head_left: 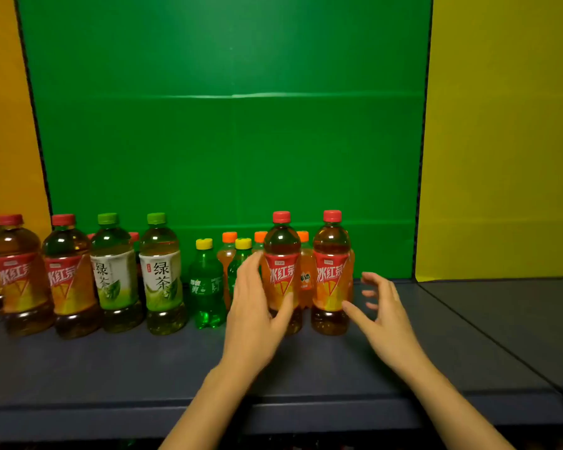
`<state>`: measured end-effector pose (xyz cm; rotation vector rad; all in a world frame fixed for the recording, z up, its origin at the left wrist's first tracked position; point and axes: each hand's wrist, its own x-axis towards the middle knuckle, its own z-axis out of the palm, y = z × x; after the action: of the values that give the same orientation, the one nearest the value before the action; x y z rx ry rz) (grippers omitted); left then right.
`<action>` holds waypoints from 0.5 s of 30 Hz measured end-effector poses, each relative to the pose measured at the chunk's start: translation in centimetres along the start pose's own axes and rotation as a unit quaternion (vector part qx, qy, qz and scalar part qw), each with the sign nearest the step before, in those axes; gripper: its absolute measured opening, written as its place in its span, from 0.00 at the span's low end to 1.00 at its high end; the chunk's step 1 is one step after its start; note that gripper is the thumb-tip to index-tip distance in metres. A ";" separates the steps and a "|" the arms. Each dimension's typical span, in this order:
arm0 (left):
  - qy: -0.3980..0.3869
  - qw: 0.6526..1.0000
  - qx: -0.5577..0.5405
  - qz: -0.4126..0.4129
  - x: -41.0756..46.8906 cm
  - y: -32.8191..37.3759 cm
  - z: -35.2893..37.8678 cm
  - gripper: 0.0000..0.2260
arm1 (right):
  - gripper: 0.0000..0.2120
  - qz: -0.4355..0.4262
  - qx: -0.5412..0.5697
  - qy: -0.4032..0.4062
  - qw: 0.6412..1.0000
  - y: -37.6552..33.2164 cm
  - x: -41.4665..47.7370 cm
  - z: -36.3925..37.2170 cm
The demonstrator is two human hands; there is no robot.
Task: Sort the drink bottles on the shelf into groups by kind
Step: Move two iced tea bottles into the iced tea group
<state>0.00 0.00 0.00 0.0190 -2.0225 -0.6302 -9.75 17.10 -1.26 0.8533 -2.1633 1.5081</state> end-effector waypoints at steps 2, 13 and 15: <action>-0.004 1.000 -0.006 -0.024 1.1 0.0 1.2 0.34 | 0.33 0.013 0.011 -0.010 1.000 0.4 1.4 0.5; 0.028 0.985 -0.064 -0.157 3.5 -1.7 6.1 0.36 | 0.47 0.058 0.087 -0.080 0.991 2.8 5.2 3.9; 0.022 0.982 -0.071 -0.176 3.8 -1.9 6.6 0.37 | 0.47 0.059 0.086 -0.079 0.991 3.0 5.2 4.4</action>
<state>-7.80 0.15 -0.26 0.3092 -1.9414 -0.9874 -15.42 12.32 -1.80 0.9449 -2.2551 1.7597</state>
